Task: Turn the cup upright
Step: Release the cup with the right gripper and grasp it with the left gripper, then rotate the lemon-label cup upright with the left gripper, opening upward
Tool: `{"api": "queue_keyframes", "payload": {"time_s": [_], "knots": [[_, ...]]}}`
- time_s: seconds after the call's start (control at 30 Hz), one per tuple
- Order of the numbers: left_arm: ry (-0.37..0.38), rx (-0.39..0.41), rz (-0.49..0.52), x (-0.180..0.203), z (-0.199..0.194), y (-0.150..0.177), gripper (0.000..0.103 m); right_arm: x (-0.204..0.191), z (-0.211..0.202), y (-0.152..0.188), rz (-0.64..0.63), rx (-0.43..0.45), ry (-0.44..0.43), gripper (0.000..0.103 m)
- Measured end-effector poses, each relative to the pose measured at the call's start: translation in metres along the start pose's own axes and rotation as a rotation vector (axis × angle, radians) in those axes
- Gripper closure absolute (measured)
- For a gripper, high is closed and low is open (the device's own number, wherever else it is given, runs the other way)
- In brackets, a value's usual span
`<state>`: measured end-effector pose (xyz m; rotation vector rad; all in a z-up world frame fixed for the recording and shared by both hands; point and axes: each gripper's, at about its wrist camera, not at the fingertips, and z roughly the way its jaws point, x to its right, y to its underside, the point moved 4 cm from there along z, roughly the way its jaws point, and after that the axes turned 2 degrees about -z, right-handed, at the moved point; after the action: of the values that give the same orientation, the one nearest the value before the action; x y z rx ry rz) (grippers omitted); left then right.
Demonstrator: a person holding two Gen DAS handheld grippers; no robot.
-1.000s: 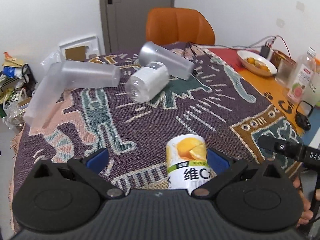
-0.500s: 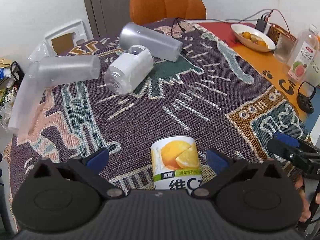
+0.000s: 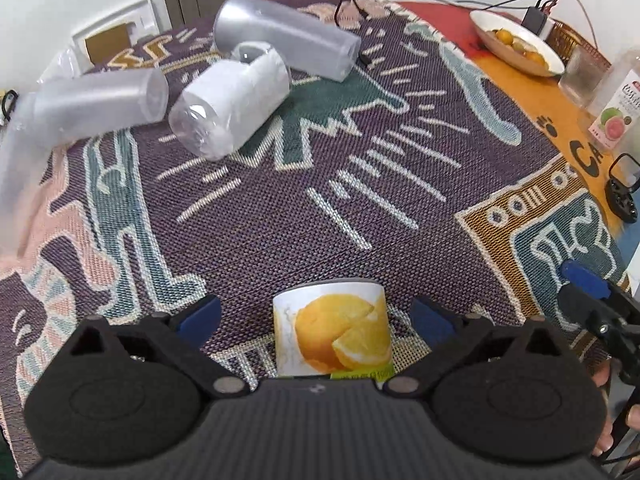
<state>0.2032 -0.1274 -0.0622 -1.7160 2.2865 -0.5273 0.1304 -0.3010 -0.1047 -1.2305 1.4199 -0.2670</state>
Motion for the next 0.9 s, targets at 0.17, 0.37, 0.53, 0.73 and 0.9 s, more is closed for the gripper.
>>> {"api": "queue_keyframes", "payload": {"time_s": [0.17, 0.37, 0.53, 0.73, 0.9], "knots": [[0.002, -0.038, 0.001, 0.0, 0.013, 0.001, 0.009, 0.004, 0.001, -0.002, 0.007, 0.028, 0.034, 0.0], [-0.006, -0.066, -0.001, -0.001, 0.021, 0.005, 0.038, 0.004, 0.001, -0.003, 0.01, 0.035, 0.049, 0.0], [-0.011, -0.039, 0.008, 0.001, 0.012, 0.006, 0.04, 0.006, 0.001, -0.003, 0.014, 0.033, 0.056, 0.0], [0.008, 0.03, 0.019, 0.005, -0.014, 0.003, 0.04, 0.004, 0.0, -0.003, 0.017, 0.032, 0.066, 0.0], [0.024, 0.118, 0.001, 0.005, -0.041, 0.003, 0.042, -0.002, 0.002, -0.002, 0.017, 0.026, 0.059, 0.0]]}}
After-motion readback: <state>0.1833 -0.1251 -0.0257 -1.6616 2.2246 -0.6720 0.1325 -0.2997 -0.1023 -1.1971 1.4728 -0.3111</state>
